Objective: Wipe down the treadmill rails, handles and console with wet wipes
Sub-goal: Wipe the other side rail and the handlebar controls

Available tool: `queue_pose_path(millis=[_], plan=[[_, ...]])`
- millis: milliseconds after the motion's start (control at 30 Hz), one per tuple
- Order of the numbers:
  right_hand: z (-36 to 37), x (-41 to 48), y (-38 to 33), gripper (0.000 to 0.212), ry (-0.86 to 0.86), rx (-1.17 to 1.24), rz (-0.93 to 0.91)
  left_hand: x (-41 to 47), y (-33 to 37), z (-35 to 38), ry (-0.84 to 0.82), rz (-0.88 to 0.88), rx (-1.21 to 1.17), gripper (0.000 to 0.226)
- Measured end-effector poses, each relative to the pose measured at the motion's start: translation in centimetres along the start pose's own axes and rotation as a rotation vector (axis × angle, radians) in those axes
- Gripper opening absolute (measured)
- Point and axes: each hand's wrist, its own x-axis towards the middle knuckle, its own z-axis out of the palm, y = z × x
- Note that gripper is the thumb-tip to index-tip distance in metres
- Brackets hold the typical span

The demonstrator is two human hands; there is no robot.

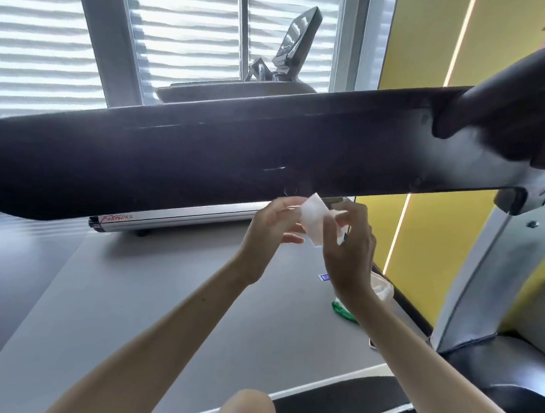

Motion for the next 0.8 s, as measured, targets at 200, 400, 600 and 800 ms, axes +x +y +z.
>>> queue_pose_path(millis=[200, 400, 600, 800], plan=[[-0.2, -0.7, 1.1, 0.033, -0.062, -0.101, -0.001, 0.2, -1.0, 0.5, 0.007, -0.025, 0.022, 0.024], [-0.6, -1.1, 2.2, 0.045, -0.055, -0.121, -0.043, 0.3, -1.8, 1.6, 0.025, -0.061, 0.007, 0.018], [-0.9, -1.8, 3.2, 0.041, -0.065, -0.182, -0.054, 0.7, -2.7, 2.3, 0.007, -0.060, 0.083, 0.006], [-1.1, -2.5, 3.8, 0.024, -0.072, -0.181, -0.042, 0.6, -4.2, 2.8, -0.003, -0.076, 0.094, 0.011]])
